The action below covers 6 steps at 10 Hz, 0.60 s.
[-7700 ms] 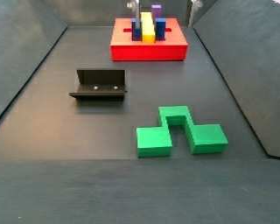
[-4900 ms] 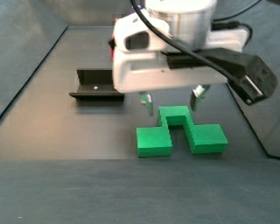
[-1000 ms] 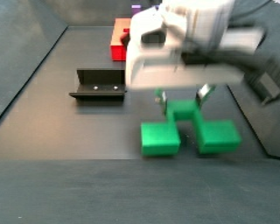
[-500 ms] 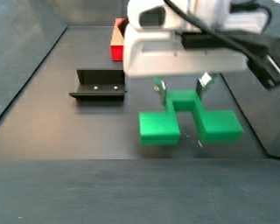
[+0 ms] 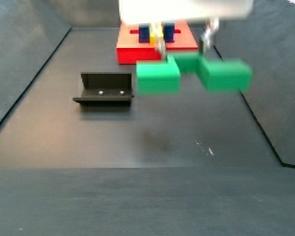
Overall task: Pick up the green object. Move up. Place the green object on the fixture. Regrasp the green object. Move to above the board. Insert the green object.
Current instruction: Place the green object on the fixture.
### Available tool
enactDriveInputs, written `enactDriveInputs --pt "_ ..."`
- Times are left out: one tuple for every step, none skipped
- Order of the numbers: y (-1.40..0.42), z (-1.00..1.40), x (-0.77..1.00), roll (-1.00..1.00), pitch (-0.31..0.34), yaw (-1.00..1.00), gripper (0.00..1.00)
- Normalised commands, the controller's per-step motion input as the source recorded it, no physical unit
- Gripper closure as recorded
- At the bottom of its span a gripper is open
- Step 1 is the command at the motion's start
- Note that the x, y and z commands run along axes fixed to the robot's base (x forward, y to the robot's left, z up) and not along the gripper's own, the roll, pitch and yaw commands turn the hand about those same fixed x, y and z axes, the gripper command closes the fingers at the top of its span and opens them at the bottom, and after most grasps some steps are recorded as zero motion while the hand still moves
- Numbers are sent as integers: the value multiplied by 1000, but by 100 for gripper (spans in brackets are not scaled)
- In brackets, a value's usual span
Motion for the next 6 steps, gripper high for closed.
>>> enactDriveInputs --pt "0 814 291 -477 -357 -60 100" --pt "69 540 134 -837 -714 -194 100" --pt "37 377 183 -877 -823 -151 100" --pt "0 297 154 -869 -877 -140 100" --pt "-6 311 214 -754 -857 -66 100" --pt "-434 209 369 0 -143 166 100"
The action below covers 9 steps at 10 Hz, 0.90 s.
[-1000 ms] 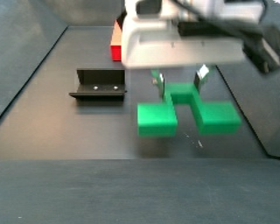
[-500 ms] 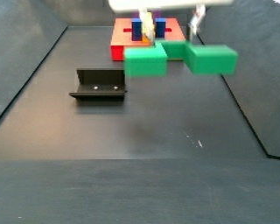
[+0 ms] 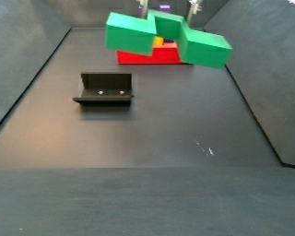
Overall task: Pick up the green object. Move up. Place the green object on the fixture. Regrasp the green object. Move to above the board. Insert the green object.
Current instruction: Place the green object on the fixture.
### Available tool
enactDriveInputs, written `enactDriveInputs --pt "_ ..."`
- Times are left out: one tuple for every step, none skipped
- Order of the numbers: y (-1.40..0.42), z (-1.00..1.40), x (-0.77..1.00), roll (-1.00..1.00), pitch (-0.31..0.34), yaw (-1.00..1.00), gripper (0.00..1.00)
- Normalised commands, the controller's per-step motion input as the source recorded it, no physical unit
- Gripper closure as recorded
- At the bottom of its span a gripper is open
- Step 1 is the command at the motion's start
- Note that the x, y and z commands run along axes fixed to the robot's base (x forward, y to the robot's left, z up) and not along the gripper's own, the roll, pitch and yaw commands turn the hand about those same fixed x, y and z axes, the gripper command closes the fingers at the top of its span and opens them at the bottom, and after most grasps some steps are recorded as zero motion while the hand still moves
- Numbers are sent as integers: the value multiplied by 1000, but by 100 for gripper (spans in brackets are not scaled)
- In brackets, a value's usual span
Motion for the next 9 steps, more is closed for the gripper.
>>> enactDriveInputs --pt "-543 263 477 300 74 237 100" --pt "-437 440 389 680 343 129 100" --pt "-477 591 354 571 300 146 100" --pt "-554 674 386 357 174 183 100" --pt "-474 443 309 340 234 263 100" --pt "0 0 23 0 0 0 100" --pt "0 -69 177 -180 -80 -69 100" --pt "0 0 374 -629 0 -414 100" --pt "0 6 483 -697 151 -537 100"
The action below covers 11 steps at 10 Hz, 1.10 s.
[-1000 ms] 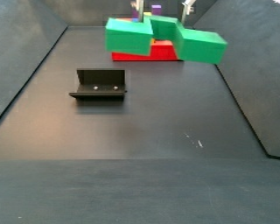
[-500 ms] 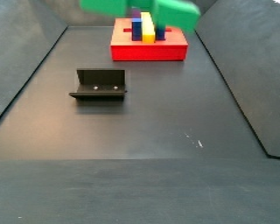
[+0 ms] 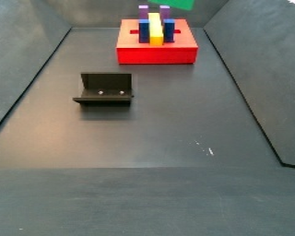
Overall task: Pick up the green object. Move up. Place the green object on the fixture. Regrasp the green object. Move to above the board. Insert the green object.
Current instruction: Place the green object on the fixture.
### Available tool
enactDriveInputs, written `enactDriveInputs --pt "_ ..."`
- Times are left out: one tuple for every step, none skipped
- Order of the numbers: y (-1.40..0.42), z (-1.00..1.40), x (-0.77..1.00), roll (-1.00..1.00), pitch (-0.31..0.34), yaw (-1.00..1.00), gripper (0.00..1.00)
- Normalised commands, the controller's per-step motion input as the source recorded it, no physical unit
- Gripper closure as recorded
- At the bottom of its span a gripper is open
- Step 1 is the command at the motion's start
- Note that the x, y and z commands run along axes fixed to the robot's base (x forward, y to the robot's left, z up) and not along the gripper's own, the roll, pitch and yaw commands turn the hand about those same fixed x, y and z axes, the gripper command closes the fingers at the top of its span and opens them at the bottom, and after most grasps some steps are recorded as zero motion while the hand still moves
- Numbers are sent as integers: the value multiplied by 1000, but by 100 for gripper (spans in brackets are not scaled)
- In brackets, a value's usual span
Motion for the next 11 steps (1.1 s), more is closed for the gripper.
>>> enactDriveInputs --pt "0 94 486 -669 380 -526 100" --pt "0 66 434 -509 626 -406 100" --pt "0 11 391 -377 854 -306 100" --pt "0 0 271 -203 1000 -280 100" --pt "0 0 314 -140 1000 -229 100" --pt "-154 0 420 0 689 -94 100" --pt "-29 -34 309 -31 349 0 100" --pt "-14 -106 200 -26 211 0 100" --pt "0 0 0 -9 0 0 100" --pt "0 -9 0 0 0 -54 100" --pt "-349 -3 -17 31 -23 69 100"
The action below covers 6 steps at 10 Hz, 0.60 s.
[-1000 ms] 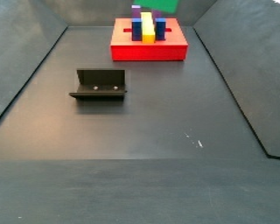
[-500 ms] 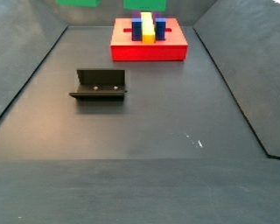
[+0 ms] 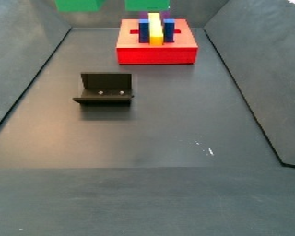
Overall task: Pick up the green object. Move up. Place the green object on the fixture. Regrasp the green object. Move to above the board. Insert the green object.
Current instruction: Place the green object on the fixture.
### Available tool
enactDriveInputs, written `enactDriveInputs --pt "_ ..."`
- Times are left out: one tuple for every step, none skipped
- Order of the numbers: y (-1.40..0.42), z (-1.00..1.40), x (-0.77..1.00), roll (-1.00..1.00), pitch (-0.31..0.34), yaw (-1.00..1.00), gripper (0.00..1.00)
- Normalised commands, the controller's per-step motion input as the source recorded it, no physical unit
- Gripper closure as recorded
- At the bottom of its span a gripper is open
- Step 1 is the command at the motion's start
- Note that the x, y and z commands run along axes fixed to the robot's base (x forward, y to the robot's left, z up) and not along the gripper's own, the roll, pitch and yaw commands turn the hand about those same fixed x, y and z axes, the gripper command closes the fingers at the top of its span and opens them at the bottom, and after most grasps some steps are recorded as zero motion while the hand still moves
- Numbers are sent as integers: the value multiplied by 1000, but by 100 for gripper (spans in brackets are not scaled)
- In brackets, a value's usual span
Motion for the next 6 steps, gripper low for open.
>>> enactDriveInputs --pt "-651 0 -137 343 -63 320 100" --pt "-591 6 -157 389 -103 366 100" --pt "-583 51 -151 426 -100 357 100" --pt "-557 211 -97 491 -23 329 100" --pt "-589 246 0 529 37 209 100" --pt "-314 166 111 277 149 0 100"
